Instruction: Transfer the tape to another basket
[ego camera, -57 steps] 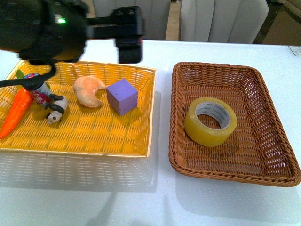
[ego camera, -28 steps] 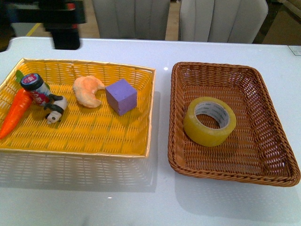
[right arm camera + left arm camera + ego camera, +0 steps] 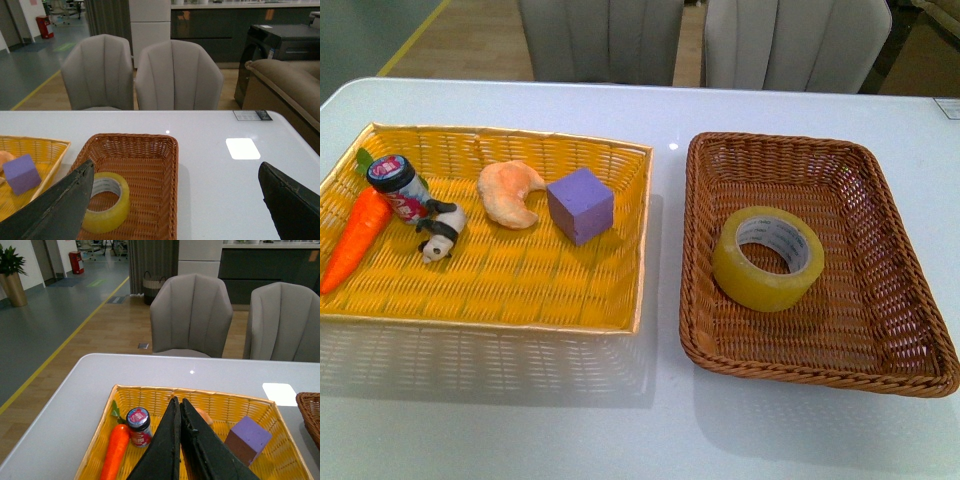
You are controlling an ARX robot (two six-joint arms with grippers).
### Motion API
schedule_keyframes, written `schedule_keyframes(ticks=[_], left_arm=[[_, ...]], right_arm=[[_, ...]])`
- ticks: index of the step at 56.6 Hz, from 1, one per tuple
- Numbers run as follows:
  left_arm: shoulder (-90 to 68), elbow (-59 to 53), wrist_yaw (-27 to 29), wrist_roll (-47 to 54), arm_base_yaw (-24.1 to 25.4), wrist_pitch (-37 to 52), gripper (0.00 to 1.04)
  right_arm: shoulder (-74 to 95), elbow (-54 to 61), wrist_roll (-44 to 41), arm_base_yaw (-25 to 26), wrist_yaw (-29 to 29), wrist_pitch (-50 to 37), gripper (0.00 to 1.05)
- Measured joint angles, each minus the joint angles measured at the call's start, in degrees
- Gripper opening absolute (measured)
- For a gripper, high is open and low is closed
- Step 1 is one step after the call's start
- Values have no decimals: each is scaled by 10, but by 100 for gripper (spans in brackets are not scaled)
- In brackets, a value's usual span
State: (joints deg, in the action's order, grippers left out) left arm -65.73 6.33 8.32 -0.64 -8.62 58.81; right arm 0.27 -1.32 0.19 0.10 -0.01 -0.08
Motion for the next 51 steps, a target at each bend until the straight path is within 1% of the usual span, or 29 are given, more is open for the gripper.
schedule_keyframes(ticks=[11, 12, 13, 17, 42, 51], left_arm=[[134, -38, -33, 0, 33, -99, 2], [146, -39, -45, 0, 41, -109, 2], [164, -42, -71, 0, 58, -123, 2], [211, -49, -77, 1, 82, -162, 2], [397, -55, -83, 1, 84, -330, 2], [442, -55, -83, 1, 84, -373, 2]], right_arm=[[0, 0, 0, 0, 0, 0, 96], [0, 0, 0, 0, 0, 0, 96], [0, 0, 0, 0, 0, 0, 96], [0, 0, 0, 0, 0, 0, 96], [0, 0, 0, 0, 0, 0, 96], [0, 0, 0, 0, 0, 0, 96]])
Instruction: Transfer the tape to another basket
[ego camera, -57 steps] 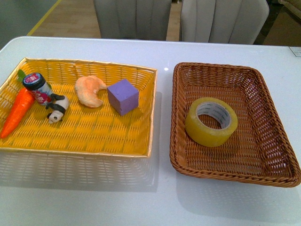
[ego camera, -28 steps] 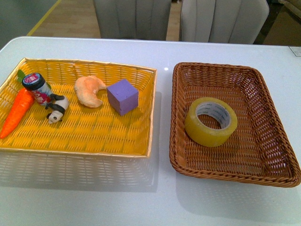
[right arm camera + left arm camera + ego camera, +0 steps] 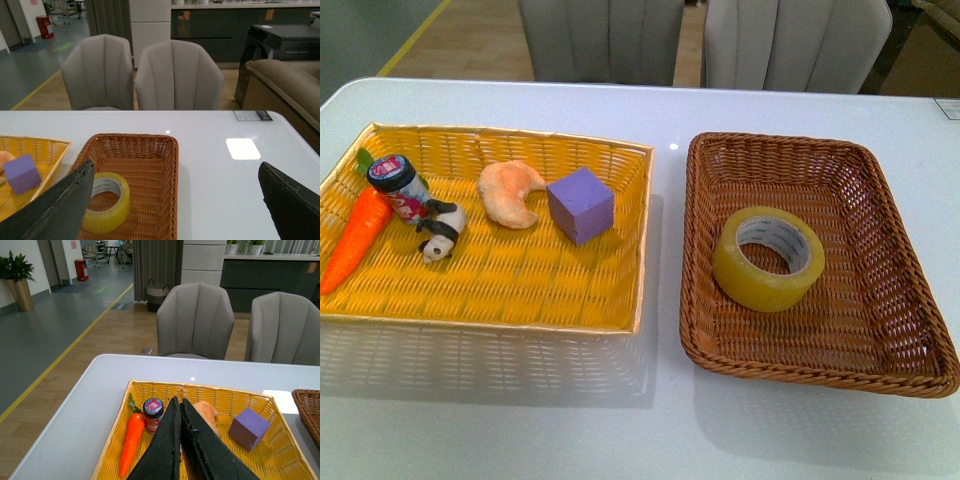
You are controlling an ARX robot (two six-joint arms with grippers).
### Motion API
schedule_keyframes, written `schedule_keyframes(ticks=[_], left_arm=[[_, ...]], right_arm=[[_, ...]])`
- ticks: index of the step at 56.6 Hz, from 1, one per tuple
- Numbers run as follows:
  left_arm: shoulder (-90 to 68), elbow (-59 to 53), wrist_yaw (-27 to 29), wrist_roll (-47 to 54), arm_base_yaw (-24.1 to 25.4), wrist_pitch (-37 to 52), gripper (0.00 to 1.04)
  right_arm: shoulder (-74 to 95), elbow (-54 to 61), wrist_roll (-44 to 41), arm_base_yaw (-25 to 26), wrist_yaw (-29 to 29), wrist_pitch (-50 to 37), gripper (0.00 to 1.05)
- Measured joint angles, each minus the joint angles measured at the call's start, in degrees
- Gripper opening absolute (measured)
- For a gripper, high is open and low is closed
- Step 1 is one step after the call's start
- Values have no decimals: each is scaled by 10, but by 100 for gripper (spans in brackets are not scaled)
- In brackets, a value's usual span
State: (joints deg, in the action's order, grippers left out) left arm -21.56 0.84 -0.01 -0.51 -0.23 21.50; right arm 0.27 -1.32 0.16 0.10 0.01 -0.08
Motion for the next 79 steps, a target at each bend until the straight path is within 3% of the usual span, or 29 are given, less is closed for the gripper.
schedule_keyframes(ticks=[32, 39, 53, 61, 64, 79], left_arm=[[113, 0, 0, 0, 0, -112, 2], [196, 0, 0, 0, 0, -209, 2], [207, 0, 0, 0, 0, -215, 2], [207, 0, 0, 0, 0, -215, 28], [207, 0, 0, 0, 0, -215, 43], [207, 0, 0, 0, 0, -215, 88]], right_arm=[[0, 0, 0, 0, 0, 0, 96], [0, 0, 0, 0, 0, 0, 96], [0, 0, 0, 0, 0, 0, 96], [0, 0, 0, 0, 0, 0, 96], [0, 0, 0, 0, 0, 0, 96], [0, 0, 0, 0, 0, 0, 96]])
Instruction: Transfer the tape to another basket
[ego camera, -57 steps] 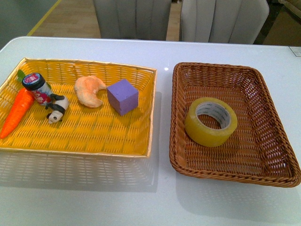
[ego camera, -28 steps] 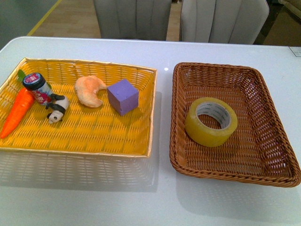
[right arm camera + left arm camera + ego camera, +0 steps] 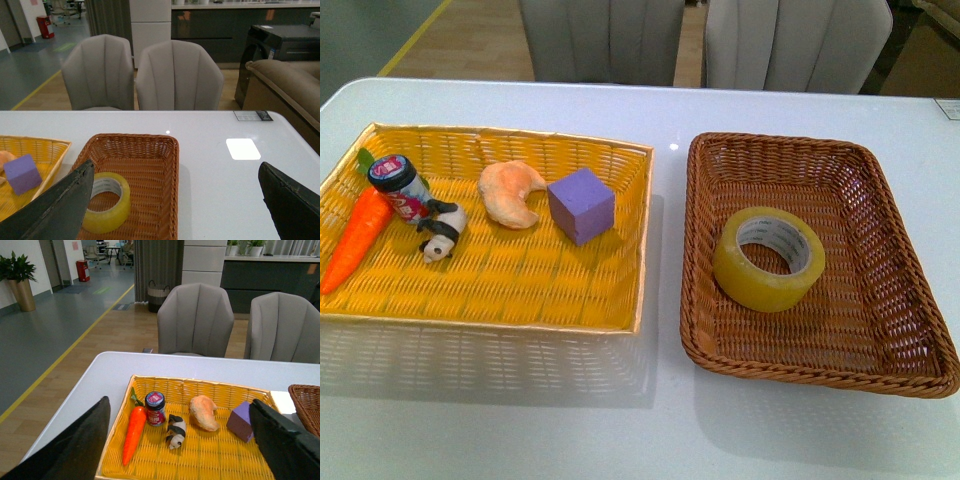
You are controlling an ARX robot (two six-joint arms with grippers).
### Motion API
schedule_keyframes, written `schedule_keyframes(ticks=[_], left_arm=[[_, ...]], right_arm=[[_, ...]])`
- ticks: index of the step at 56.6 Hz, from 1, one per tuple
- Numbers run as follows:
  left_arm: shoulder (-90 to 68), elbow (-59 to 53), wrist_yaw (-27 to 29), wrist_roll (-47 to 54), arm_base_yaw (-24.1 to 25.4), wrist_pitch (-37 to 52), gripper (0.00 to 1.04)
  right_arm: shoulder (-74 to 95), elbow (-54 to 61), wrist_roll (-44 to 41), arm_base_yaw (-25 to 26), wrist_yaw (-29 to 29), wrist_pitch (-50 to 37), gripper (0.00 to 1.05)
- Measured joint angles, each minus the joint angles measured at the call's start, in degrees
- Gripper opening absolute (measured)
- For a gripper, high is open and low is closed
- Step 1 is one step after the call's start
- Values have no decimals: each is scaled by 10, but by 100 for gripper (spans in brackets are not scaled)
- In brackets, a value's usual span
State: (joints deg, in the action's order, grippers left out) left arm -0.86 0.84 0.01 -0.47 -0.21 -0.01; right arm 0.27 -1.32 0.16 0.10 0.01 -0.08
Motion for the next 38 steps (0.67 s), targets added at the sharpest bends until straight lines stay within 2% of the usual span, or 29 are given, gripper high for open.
schedule_keyframes(ticks=[3, 7, 38], left_arm=[[0, 0, 0, 0, 0, 0, 97], [0, 0, 0, 1, 0, 0, 95], [0, 0, 0, 1, 0, 0, 96]], right_arm=[[0, 0, 0, 0, 0, 0, 96], [0, 0, 0, 0, 0, 0, 96], [0, 0, 0, 0, 0, 0, 96]])
